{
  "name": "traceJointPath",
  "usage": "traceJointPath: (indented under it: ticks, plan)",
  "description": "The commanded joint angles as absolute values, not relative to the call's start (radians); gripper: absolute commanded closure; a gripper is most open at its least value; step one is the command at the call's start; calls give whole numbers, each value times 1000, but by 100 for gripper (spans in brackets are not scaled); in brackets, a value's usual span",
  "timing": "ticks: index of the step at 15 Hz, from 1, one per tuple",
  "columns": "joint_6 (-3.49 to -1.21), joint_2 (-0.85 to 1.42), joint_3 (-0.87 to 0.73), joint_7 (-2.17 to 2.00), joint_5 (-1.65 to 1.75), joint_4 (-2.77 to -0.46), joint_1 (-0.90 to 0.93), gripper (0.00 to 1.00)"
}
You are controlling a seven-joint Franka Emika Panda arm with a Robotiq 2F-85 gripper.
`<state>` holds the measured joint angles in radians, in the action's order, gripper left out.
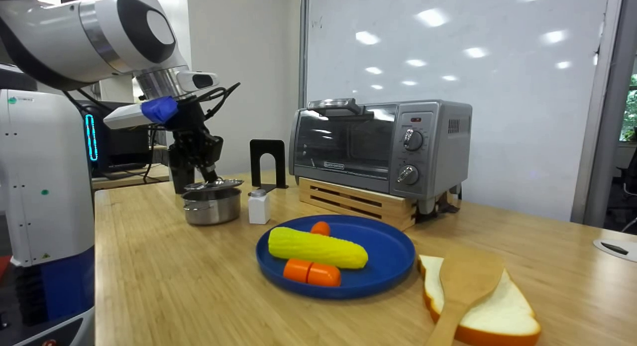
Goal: Take the maize cob from the pot and place it on the plate. Then, pick up the lid and cover the pot
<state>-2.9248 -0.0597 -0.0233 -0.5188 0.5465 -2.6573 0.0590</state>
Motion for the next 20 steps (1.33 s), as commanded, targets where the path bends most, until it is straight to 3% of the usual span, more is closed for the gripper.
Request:
traceJointPath:
  ticks: [1, 20]
  plan:
    - [-2956, -54, -27, -535, 570, -2675, 50, 99]
    - [-3003, -22, -27, -519, 566, -2685, 61, 99]
